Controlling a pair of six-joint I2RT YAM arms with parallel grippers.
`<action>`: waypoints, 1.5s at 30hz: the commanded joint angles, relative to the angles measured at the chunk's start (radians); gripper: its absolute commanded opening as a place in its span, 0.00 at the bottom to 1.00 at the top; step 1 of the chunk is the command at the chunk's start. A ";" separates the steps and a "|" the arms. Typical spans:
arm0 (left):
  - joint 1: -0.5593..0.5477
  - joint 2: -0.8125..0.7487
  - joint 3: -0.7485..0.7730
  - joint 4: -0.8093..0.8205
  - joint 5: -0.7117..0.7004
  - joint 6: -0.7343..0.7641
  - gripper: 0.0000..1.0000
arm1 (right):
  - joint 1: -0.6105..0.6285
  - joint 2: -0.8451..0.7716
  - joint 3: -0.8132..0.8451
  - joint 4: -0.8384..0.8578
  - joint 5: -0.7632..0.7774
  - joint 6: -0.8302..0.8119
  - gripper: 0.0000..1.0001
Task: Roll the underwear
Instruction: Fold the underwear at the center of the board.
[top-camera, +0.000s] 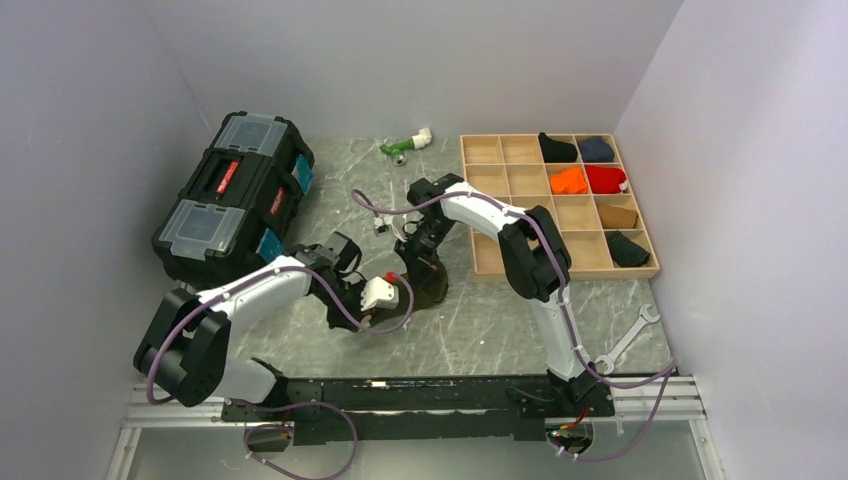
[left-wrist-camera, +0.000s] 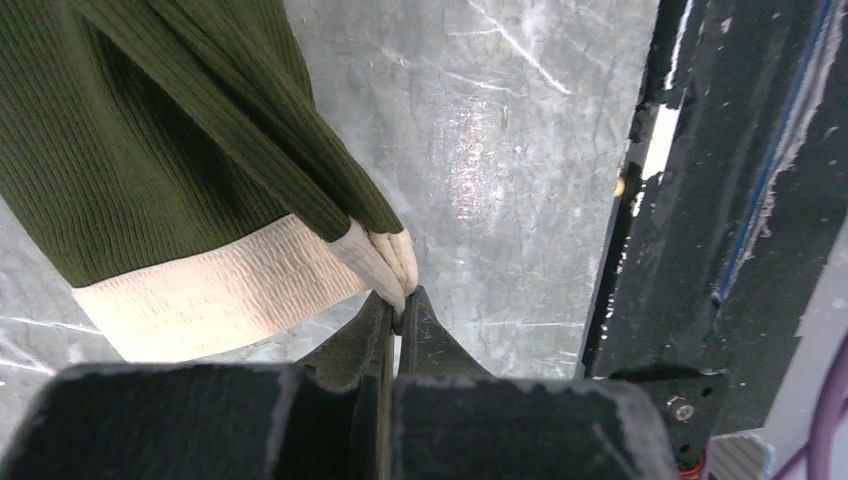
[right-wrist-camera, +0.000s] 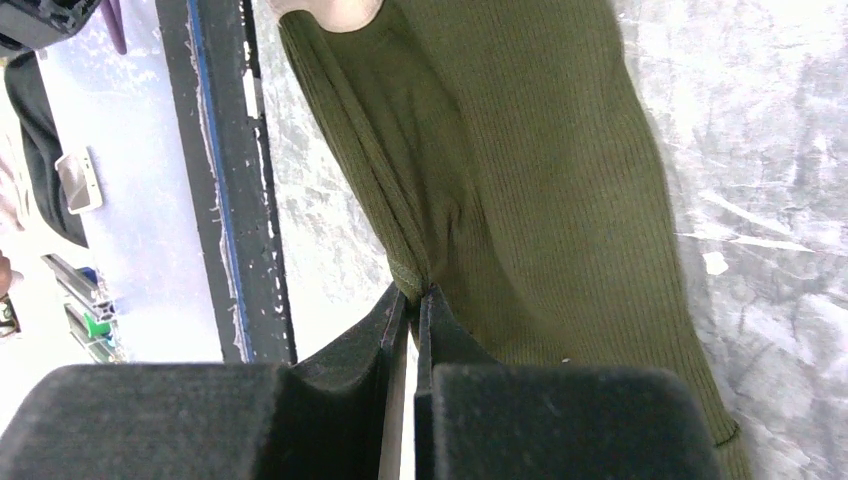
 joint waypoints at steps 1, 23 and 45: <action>0.055 0.041 0.052 -0.148 0.136 0.051 0.00 | -0.030 0.013 0.067 -0.040 -0.018 -0.040 0.00; 0.273 0.328 0.285 -0.400 0.351 0.168 0.00 | -0.078 0.166 0.228 -0.041 -0.009 0.020 0.00; 0.289 0.380 0.335 -0.300 0.323 -0.005 0.11 | -0.108 0.209 0.185 0.099 0.046 0.101 0.00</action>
